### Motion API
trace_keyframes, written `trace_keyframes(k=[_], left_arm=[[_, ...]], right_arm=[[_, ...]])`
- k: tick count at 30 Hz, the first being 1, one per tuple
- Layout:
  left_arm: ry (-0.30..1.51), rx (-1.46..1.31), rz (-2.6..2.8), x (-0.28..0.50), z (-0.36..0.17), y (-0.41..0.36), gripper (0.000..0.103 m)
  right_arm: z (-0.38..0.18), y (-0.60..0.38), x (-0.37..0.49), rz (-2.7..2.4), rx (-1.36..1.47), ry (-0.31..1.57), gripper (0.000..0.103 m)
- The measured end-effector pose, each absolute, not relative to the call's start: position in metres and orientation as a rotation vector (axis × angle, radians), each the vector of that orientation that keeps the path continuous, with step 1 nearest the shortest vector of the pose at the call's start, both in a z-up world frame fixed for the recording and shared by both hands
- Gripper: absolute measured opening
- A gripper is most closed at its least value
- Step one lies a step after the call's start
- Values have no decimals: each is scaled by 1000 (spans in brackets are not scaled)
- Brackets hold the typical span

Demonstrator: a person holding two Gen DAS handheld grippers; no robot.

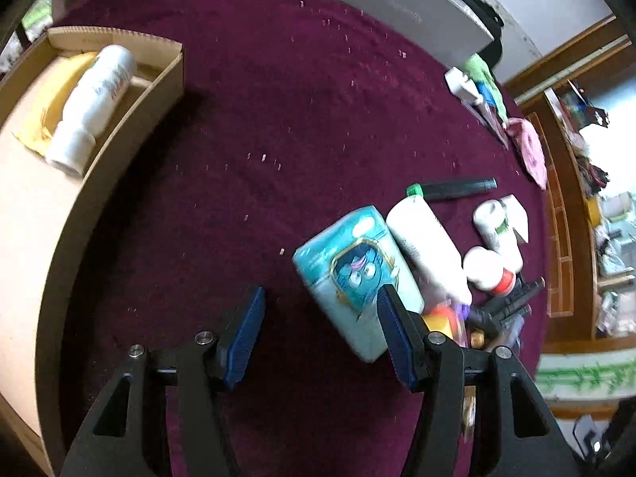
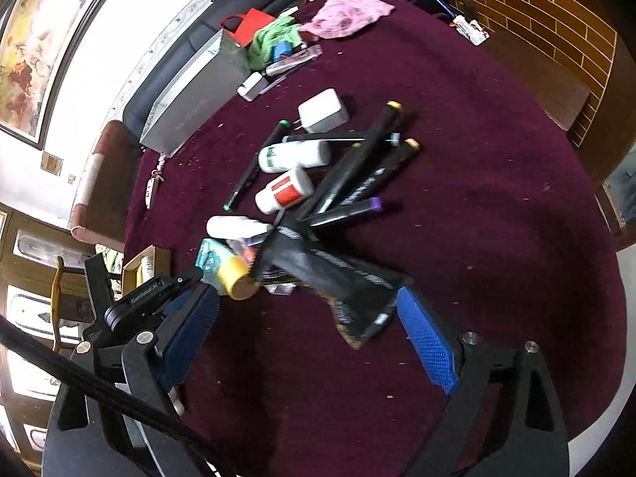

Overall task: Organize objects
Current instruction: 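Grasp the blue cartoon tissue pack with the left gripper, then lift the tissue pack while the right gripper grasps a white spray bottle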

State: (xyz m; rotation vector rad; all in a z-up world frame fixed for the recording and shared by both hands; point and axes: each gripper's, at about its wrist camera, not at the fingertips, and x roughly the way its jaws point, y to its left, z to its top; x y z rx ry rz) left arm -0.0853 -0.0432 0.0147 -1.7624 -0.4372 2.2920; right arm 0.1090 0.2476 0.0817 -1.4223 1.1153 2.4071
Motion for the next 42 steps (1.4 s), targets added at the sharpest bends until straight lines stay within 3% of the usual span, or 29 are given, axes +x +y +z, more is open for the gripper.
trace_keyframes(k=[4,9,11,14,20,25,29,31,32,33,34,36,42], left_arm=[[-352,-1757,2390,-90,15,-22,54],[75,-1651,2492,-83,15,18,57],[108,-1638,2466,-81,16,17,52],[119,-1620,2425,-79,22,2,33],[38,-1678,2379,-71,23,-39,32],[-6,-1688,2414,-63,19,-45,42],[-37,-1679,2438,-62,13,-32,74],[90,-1644,2490,-57,7,-14,79],[191,-1615,2497,-53,5,-5,76],[212,-1552,2476,-49,7,0,58],[217,-1550,2458,-48,9,1,53],[152,-1567,2383,-46,14,-5,31],[-33,-1577,2329,-32,29,-45,29]], right_arm=[[73,259,114,2389,-1445,1120,93],[64,262,114,2382,-1486,1108,93],[62,264,113,2381,-1496,1101,93],[63,266,111,2389,-1498,1091,93],[64,258,97,2442,-1536,1051,93],[57,233,77,2479,-1633,1036,92],[60,208,64,2533,-1689,982,93],[60,197,61,2549,-1716,953,93],[60,192,59,2555,-1730,934,93],[61,187,57,2561,-1747,909,93],[61,185,56,2565,-1758,891,93],[65,180,53,2576,-1767,842,93],[84,175,28,2638,-1753,704,93]])
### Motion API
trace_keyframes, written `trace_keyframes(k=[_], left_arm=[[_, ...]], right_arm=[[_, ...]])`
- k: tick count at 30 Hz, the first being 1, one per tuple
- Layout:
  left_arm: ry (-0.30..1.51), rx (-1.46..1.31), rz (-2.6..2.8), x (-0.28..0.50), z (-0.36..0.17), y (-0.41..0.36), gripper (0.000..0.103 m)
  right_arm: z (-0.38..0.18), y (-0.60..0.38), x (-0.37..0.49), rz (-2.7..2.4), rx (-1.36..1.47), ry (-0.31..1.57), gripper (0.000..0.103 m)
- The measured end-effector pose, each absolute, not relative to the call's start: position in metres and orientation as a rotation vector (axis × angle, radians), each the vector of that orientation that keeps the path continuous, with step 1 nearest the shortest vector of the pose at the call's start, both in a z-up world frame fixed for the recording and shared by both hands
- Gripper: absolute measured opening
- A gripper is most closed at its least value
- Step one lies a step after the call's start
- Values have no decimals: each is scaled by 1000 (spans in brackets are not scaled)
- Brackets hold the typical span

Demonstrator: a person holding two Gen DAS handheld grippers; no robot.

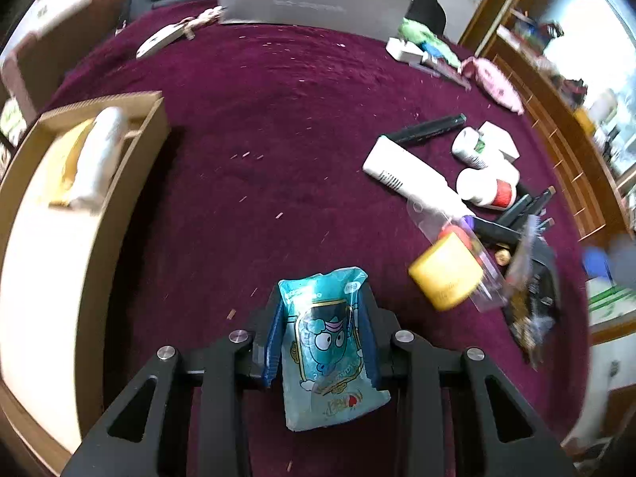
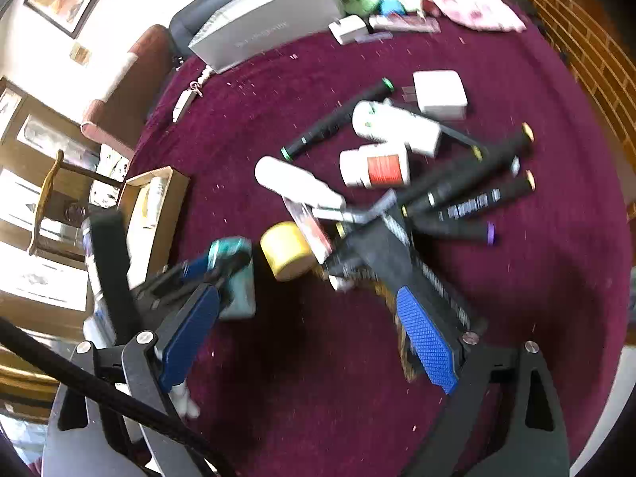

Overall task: Organize objects
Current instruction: 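Lift the tissue pack while the right gripper grasps a white spray bottle, then place the tissue pack and white spray bottle into the tray, opening both grippers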

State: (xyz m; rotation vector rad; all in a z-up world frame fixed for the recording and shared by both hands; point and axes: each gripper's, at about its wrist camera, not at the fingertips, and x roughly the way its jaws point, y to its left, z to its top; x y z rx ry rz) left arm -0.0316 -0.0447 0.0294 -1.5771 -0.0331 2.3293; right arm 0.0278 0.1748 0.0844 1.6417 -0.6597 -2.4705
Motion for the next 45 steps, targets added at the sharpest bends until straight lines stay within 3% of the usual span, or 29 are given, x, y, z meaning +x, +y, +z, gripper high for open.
trace_keyframes(k=[9,18,19,22,26,45], left_arm=[[-284,-1519,2331,2,61,-103,29],[-409,-1485,2359,14,75,-150,29],[-412,-1486,2362,14,74,-154,29],[-423,-1502,2360,12,71,-163,29],[-422,-1512,2348,10,66,-168,29],[-352,-1486,2341,21,80,-155,29]], right_arm=[[68,129,-65,-2406,1736,-183,92],[22,100,-97,-2341,1882,105,55],[18,100,-98,-2338,1893,98,46],[12,104,-99,-2346,1921,78,34],[14,118,-93,-2370,1921,-53,28],[68,162,-41,-2303,1705,-684,28]])
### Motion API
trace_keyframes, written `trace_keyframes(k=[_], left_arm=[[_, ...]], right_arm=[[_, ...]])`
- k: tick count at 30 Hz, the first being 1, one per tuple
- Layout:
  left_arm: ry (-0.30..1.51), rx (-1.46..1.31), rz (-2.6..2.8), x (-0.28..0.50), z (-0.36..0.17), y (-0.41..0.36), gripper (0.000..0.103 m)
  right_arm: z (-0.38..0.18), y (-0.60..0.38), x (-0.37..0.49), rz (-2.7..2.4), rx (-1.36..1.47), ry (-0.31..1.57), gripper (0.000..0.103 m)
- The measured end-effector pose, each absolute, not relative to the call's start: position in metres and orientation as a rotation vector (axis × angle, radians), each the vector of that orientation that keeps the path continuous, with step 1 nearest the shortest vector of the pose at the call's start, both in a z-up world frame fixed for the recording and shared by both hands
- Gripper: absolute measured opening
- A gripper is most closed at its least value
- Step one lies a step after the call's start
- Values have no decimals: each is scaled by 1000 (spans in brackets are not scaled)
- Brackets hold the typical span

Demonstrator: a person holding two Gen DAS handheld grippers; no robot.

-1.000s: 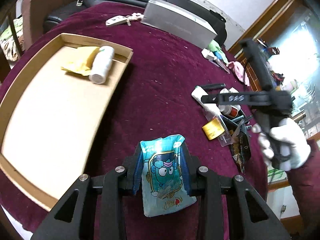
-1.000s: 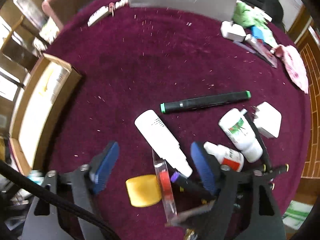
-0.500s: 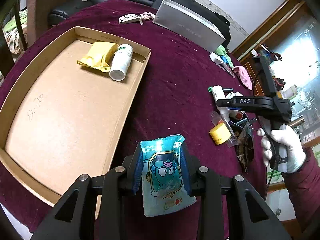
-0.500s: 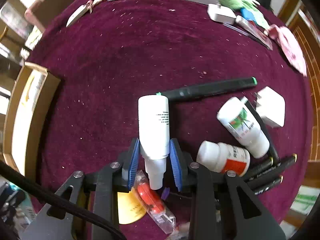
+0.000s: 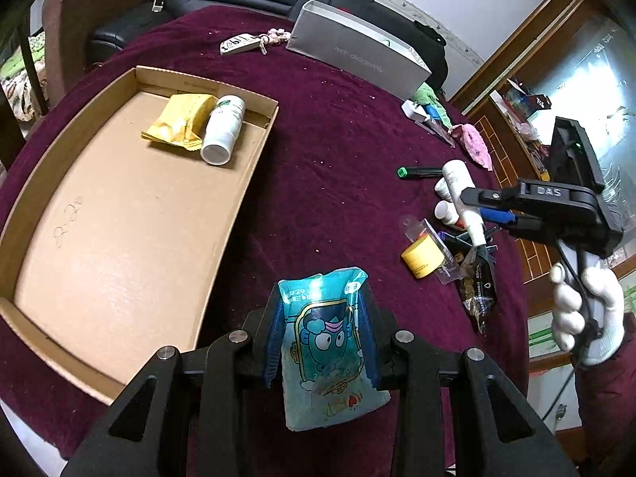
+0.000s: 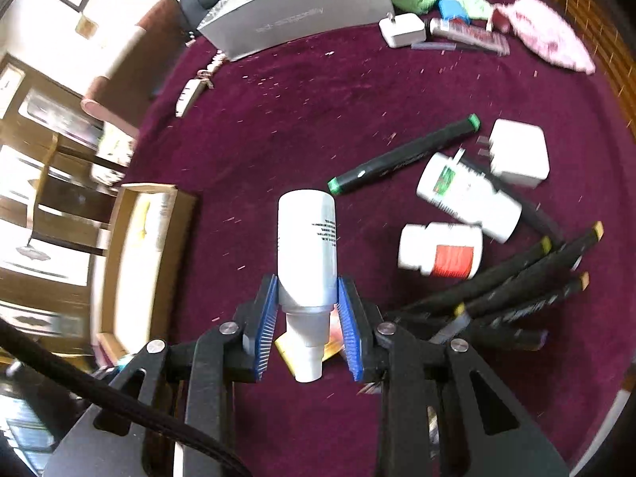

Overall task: Organize objects
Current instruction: 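Place the tissue pack and white spray bottle into the tray, opening both grippers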

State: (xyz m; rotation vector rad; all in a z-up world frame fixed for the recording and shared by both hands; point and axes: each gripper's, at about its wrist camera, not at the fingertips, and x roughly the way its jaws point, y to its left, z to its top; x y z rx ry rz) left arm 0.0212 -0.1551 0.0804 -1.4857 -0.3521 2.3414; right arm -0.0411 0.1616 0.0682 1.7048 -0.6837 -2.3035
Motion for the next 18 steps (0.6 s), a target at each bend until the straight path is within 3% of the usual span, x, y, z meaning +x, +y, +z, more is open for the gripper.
trace_keyframes(k=[5,18], left_arm=[[-320,-1481,2397,29,92,-163,29],[-227,-1459,2592,11,129,-243,29]], right_arm=[[67,151,-27,-2197,1654,-836,28],[71,75,-34,-1972,1519,-922,28]])
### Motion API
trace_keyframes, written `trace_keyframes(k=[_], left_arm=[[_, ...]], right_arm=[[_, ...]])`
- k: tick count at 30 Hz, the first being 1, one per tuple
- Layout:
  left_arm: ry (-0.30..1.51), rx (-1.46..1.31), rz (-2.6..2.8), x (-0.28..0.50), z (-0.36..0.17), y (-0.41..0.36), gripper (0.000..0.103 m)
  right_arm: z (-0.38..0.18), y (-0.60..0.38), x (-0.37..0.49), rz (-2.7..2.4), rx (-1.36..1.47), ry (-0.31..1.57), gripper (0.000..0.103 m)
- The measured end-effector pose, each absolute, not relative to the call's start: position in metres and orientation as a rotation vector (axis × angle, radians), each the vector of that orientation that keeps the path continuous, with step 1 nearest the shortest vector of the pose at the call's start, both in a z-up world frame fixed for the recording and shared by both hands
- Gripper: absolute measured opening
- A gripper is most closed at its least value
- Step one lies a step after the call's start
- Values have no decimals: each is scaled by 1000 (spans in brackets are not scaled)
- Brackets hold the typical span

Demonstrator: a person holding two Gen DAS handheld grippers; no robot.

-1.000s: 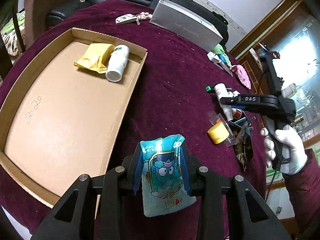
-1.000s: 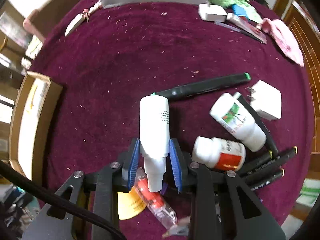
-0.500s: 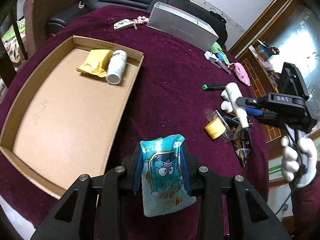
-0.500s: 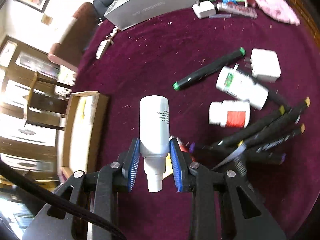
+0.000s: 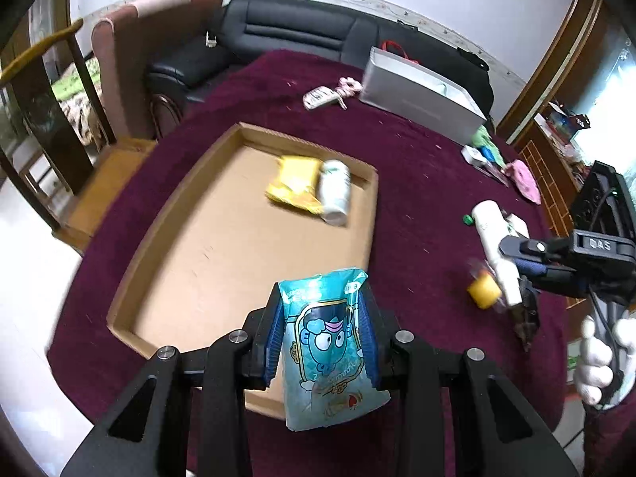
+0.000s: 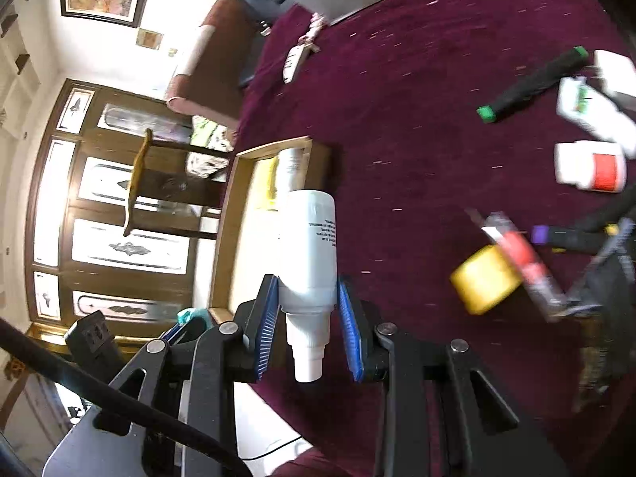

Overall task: Organize objects
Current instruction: 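Place the tissue pack and white spray bottle into the tray, opening both grippers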

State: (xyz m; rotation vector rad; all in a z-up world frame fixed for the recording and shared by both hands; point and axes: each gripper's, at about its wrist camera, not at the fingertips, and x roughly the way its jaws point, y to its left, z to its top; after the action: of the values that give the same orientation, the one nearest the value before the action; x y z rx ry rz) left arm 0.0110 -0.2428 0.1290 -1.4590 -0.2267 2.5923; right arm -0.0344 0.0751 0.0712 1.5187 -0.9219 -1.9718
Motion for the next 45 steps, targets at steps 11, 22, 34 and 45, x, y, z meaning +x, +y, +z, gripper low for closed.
trace_keyframes(k=[11,22,34,45], left_arm=[[-145,-1428,2516,-103,101,-300,29],[-165,-1500,2397,-182,50,-319,29],[-195,-1487,2364,-214,38,-321,33],[-245,-1548,2337,-214,40,-319,43]], right_arm=[[70,-26,-73,-1913,1540,-1016,28],[29,-102,-133,-1902,1636,-1129,28],[13,-117,-162,-2054,1743,-1016,28],[8,-106,-165,-2043,1748,-1069,30]])
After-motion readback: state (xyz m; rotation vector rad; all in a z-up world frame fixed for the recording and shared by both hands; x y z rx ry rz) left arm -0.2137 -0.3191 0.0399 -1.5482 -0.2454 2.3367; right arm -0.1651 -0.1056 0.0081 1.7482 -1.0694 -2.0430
